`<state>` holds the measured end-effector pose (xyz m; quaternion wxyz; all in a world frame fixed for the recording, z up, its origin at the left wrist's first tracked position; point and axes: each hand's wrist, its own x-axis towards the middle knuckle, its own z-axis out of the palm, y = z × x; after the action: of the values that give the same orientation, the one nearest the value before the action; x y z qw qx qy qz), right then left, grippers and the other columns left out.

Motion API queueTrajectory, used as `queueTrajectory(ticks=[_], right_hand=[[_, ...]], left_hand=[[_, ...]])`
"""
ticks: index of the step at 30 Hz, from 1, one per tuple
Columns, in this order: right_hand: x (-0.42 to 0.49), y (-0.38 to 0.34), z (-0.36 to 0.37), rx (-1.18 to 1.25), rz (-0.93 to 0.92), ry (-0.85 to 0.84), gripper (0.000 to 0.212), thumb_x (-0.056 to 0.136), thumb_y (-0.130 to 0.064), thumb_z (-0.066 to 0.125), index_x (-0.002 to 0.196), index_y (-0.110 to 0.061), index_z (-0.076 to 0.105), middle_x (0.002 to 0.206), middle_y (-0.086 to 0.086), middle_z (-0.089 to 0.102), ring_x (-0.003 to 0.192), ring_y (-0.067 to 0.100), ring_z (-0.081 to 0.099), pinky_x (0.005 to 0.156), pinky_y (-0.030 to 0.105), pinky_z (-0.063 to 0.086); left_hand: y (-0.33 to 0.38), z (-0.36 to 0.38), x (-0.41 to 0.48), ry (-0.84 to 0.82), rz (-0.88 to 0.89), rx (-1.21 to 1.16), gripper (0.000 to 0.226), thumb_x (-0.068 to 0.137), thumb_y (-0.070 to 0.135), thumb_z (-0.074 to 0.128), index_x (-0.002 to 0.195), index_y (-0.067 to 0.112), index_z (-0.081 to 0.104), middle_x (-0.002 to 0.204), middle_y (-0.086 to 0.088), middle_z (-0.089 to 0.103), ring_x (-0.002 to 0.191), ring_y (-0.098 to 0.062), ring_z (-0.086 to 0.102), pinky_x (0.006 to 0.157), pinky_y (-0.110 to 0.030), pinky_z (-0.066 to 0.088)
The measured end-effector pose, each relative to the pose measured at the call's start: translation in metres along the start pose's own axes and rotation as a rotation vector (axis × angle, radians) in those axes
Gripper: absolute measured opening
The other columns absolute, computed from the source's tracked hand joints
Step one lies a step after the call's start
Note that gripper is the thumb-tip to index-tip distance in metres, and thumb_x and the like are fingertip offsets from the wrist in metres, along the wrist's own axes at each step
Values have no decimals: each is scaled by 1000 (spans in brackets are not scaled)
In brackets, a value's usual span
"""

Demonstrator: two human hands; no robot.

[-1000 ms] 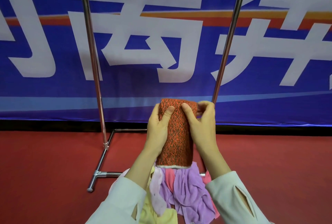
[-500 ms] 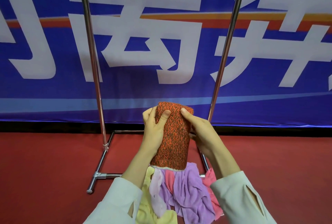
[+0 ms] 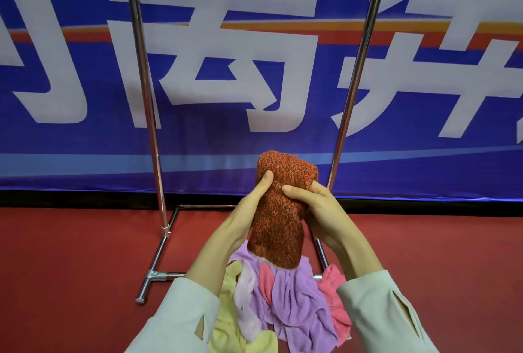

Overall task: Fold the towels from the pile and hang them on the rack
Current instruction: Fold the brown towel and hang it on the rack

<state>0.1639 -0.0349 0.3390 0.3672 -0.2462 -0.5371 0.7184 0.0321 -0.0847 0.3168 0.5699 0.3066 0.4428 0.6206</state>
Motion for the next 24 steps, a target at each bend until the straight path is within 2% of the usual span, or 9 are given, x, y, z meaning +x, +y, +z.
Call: queueTrajectory(ticks=[3, 6, 9, 10, 12, 15, 18, 20, 24], right_hand=[[0, 2, -1, -81, 12, -16, 20, 87, -2, 62, 106, -3, 69, 100, 12, 74, 89, 23, 70, 82, 29, 55], [-3, 5, 0, -402, 30, 2, 7, 89, -22, 67, 86, -15, 67, 71, -4, 67, 63, 12, 60, 57, 24, 47], [-3, 2, -6, -922, -75, 53, 55, 86, -53, 62, 65, -3, 56, 54, 0, 48, 52, 11, 44, 56, 31, 37], [-4, 0, -8, -1030, -154, 107, 62, 86, -57, 59, 60, -2, 51, 52, 1, 40, 51, 10, 36, 54, 30, 31], [-8, -4, -12, -1003, -290, 210, 58, 90, -51, 57, 57, -3, 55, 49, -1, 34, 50, 7, 28, 52, 27, 26], [-9, -4, -15, -794, -407, 322, 40, 94, -34, 59, 65, -8, 69, 45, -6, 42, 47, 6, 32, 51, 20, 28], [-6, -5, -12, -710, -474, 391, 30, 95, -26, 59, 67, -18, 66, 71, -1, 66, 61, 2, 51, 60, 15, 36], [-5, -10, -10, -639, -466, 297, 21, 97, -24, 56, 79, -22, 67, 92, 0, 70, 83, -1, 59, 73, 12, 42], [-4, -4, -2, -598, -263, 39, 28, 101, -33, 42, 104, -21, 68, 105, -7, 68, 104, 6, 61, 97, 24, 44]], left_hand=[[5, -3, 0, 72, 37, -89, 62, 73, 49, 70, 115, 3, 66, 114, -20, 68, 108, -32, 64, 100, -47, 47], [9, -2, -1, 174, 156, -95, 28, 88, 24, 63, 103, 0, 66, 99, -21, 71, 87, -29, 70, 82, -41, 57], [11, -1, -4, 229, 236, -35, 11, 91, 11, 58, 96, 4, 64, 85, -13, 71, 73, -21, 69, 70, -33, 57], [12, -2, -4, 234, 246, -25, 11, 91, 9, 57, 97, 4, 65, 84, -12, 71, 73, -21, 69, 69, -32, 57], [13, -5, -4, 252, 278, 23, 12, 91, 7, 57, 98, 6, 67, 85, -9, 73, 75, -19, 70, 68, -29, 58], [18, -11, -7, 211, 291, 79, 13, 90, 6, 57, 95, 11, 68, 87, -5, 72, 79, -18, 68, 71, -28, 55], [21, -18, -9, 126, 306, 366, 13, 86, 8, 62, 94, 17, 69, 89, -1, 70, 86, -17, 63, 85, -32, 47], [21, -18, -11, 33, 317, 551, 15, 77, 18, 68, 91, 23, 69, 89, 2, 68, 85, -14, 61, 87, -31, 44], [23, -11, -20, -153, 260, 533, 20, 74, 22, 63, 93, 19, 67, 84, 7, 67, 81, -7, 61, 80, -22, 45]])
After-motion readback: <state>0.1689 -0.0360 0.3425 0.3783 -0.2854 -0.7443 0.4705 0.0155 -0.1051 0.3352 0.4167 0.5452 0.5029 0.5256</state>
